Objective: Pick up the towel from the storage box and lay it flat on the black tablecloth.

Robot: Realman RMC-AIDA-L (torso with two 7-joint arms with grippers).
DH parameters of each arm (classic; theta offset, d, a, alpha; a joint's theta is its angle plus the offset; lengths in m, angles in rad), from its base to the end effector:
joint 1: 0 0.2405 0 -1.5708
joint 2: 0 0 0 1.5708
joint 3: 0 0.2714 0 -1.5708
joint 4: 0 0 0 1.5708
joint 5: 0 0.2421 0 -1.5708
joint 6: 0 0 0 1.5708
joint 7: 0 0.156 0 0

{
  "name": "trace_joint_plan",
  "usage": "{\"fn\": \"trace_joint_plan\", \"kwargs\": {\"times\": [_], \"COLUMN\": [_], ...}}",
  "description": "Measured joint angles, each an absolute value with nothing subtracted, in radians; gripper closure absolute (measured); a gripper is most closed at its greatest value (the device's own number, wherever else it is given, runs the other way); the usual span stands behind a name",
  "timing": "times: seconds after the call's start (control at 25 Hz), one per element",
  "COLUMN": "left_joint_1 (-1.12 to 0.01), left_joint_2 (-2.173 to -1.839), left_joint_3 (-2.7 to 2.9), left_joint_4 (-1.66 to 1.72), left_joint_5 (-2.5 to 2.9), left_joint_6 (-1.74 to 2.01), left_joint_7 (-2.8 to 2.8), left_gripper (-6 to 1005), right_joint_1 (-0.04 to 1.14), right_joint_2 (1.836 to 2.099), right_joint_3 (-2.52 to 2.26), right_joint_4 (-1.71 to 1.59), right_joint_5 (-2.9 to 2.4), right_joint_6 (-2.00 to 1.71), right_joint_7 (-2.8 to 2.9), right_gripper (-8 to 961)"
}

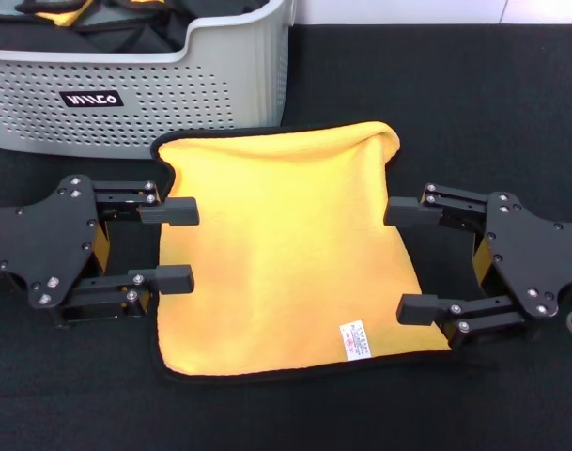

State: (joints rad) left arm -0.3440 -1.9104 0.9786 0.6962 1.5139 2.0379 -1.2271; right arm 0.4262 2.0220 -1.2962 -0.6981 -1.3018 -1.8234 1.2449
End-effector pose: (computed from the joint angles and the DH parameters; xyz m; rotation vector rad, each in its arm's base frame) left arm -0.2789 0.2849 0.0603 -2.8797 -0.1602 -1.2043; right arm 0.2100 0.3092 -0.0212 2.7746 -0.1504 -1.2872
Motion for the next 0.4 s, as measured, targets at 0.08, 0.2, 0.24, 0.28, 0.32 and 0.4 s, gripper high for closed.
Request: {"fn": "trace_joint_plan", "kwargs": {"times": [0.08, 0.2, 0.24, 0.28, 0.32, 0.4], "left_joint_1": [-0.343, -0.342, -0.342, -0.343, -0.343, -0.346], "left_joint_2": [-1.911, -1.913, -1.914, -1.914, -1.914, -1.913], "left_joint_3": [0.977, 0.975, 0.975, 0.975, 0.975, 0.974], "left_joint_4": [0.696, 0.691, 0.686, 0.683, 0.678, 0.67], "left_joint_5": [1.514, 1.514, 1.514, 1.514, 1.514, 1.516], "left_joint_6": [2.038, 2.037, 2.036, 2.036, 2.036, 2.036], "left_joint_7": [-1.226, -1.223, -1.22, -1.217, -1.214, -1.209], "left_gripper": [428, 428, 428, 428, 428, 428], "right_joint_1": [0.427, 0.433, 0.439, 0.445, 0.455, 0.468], "right_joint_2": [2.022, 2.023, 2.024, 2.024, 2.024, 2.025], "right_joint_3": [-1.296, -1.296, -1.296, -1.296, -1.296, -1.296], "right_joint_4": [-0.695, -0.679, -0.669, -0.66, -0.646, -0.63], "right_joint_5": [-1.302, -1.301, -1.3, -1.3, -1.3, -1.3], "right_joint_6": [-1.821, -1.813, -1.809, -1.807, -1.806, -1.806], "right_joint_7": [1.244, 1.238, 1.237, 1.235, 1.232, 1.228], "right_gripper": [67, 67, 67, 67, 67, 67]}}
